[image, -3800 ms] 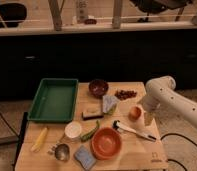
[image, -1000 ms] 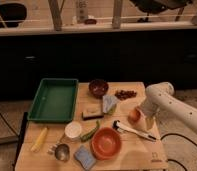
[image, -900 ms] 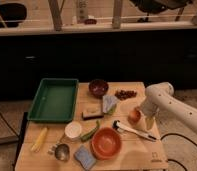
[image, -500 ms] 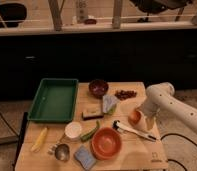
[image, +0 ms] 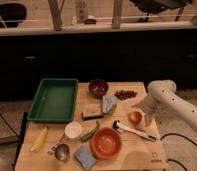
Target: Place apple in red bowl
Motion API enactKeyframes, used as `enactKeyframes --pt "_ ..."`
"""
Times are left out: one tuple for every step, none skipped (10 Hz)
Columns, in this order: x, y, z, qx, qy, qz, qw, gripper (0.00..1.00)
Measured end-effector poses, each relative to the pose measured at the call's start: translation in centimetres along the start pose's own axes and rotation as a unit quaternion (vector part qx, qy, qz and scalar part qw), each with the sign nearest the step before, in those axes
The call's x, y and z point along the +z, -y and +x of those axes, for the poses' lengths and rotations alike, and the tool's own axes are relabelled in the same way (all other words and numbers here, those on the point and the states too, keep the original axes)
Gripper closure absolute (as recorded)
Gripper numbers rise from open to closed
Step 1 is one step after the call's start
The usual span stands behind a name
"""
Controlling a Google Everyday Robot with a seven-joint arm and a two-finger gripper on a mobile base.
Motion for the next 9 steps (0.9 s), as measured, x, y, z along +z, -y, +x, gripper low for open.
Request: enactKeyframes --pt "0.0 -0.1 -0.1 -0.004 0.005 0.001 1.0 0.2" --pt "0.0 -0.1 -0.2 -0.007 0.011 0.002 0.9999 0.21" --pt "0.1 -0.3 -0.4 -0.013 0.021 0.002 0.9997 0.3" --pt "0.2 -0.3 -0.6 -0.017 0.025 0.003 0.9995 0.38" --pt "0.4 -0.4 -0.8 -0.021 0.03 0.002 0.9993 0.47" --pt "0.5 -0.4 -1.1 -0.025 0.034 0.001 0.9991 0.58" --pt "0.6 -0.5 -1.1 -0.028 0.036 0.0 0.9989 0.68" --pt "0.6 -0.5 -1.2 -0.031 0.038 -0.001 0.9988 0.79" --pt "0.5 -0.4 -1.2 -0.034 0.039 -0.002 0.9986 0.88"
